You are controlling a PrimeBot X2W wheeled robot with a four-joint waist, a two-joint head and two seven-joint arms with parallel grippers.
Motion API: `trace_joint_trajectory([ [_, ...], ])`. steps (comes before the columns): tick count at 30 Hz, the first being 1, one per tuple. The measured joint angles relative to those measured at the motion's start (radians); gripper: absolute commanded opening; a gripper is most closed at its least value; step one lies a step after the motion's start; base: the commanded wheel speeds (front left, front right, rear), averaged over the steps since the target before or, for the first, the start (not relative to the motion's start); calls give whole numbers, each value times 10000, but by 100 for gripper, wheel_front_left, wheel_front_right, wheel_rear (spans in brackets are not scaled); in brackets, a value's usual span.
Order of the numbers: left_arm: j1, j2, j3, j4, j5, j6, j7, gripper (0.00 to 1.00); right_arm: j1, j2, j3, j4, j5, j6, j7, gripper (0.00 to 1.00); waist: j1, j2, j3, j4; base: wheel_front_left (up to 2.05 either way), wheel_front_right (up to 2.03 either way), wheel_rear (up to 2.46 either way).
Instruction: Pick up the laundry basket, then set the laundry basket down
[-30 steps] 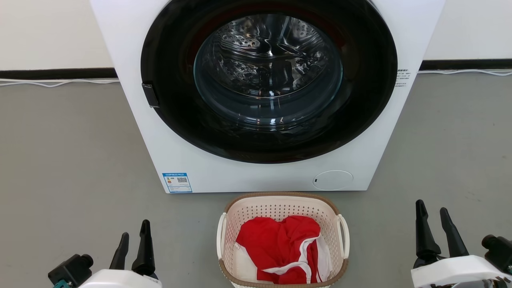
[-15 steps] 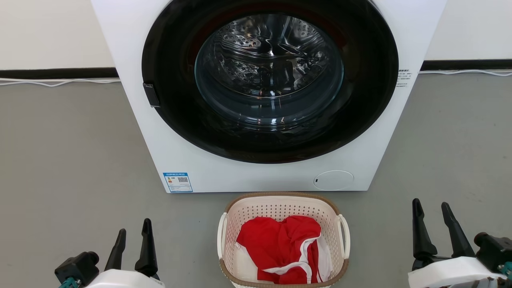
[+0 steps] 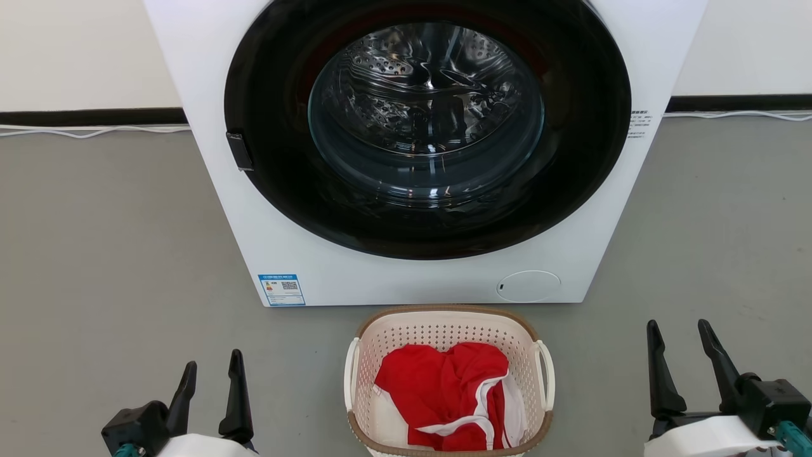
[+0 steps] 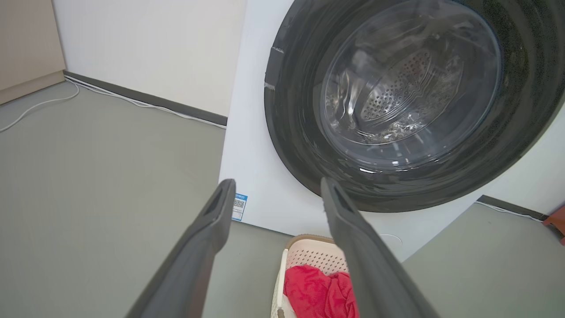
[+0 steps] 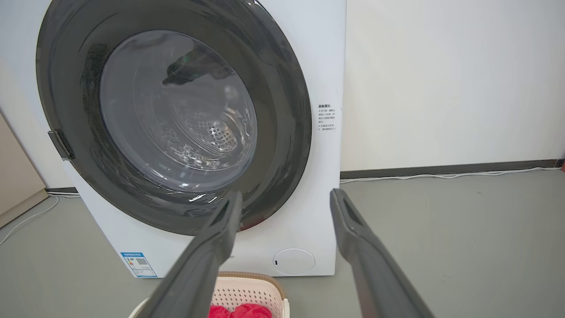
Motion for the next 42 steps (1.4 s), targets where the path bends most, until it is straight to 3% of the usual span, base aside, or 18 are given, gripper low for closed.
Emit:
trace_joint_trajectory([
  [14,4,17,-36,-54,1494,42,-403,100,45,-6,-230,-121,-1760,8,-435,100,0,0,18,-53,0,0,0],
  [28,41,21,-96,-67,1526,113,-464,100,74,-6,-284,-142,-1816,10,-437,100,0,0,131,-73,0,0,0],
  [35,-238,25,-205,-29,1526,113,-462,100,-318,-10,-263,-155,-1816,10,-437,100,0,0,848,-63,0,0,0],
  [42,-1678,19,-548,460,1463,113,-464,100,-1712,-31,-238,257,-1987,10,-441,100,0,0,2106,-10,0,0,0],
])
